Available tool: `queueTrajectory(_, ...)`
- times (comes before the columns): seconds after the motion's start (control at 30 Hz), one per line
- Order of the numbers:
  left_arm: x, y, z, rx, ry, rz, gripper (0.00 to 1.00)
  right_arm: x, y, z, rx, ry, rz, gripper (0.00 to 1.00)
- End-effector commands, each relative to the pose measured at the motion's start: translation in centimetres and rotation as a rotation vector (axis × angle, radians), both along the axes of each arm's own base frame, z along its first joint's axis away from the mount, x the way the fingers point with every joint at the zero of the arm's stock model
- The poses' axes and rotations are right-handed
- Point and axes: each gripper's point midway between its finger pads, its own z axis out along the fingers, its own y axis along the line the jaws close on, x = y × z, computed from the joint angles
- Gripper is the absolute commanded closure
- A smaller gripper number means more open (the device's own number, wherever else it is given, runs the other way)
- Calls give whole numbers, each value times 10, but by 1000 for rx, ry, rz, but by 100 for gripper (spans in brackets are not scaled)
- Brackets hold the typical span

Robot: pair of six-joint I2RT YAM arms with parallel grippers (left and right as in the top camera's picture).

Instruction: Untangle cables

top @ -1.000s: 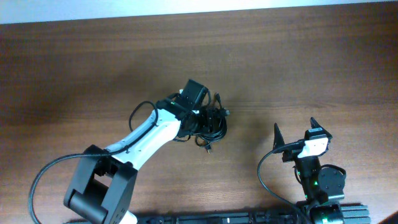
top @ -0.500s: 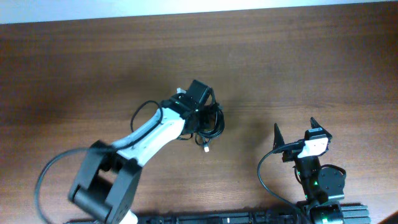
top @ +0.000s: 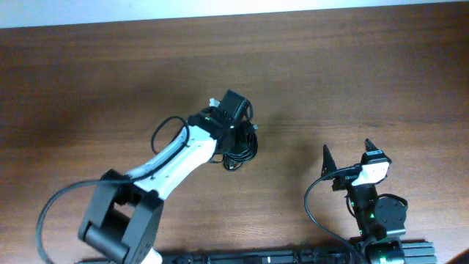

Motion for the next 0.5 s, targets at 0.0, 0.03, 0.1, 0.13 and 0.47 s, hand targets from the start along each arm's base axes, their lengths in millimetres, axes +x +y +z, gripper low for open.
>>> queueTrajectory(0.0,-1,20,-17,38,76,114,55,1,1,-13,29,54,5,2)
queueTrajectory(0.03,-1,26,-17,38,89,136,54,2,1,-19,28,80,4,2)
queueTrajectory(0.1,-1,31,-20,11,124,157,54,3,1,-32,25,139,4,2)
queueTrajectory(0.13,-3,26,-22,-16,145,153,54,4,1,-35,24,155,4,2)
queueTrajectory(0.47,-11,8,-35,-99,227,132,100,-9,4,-30,23,277,23,1)
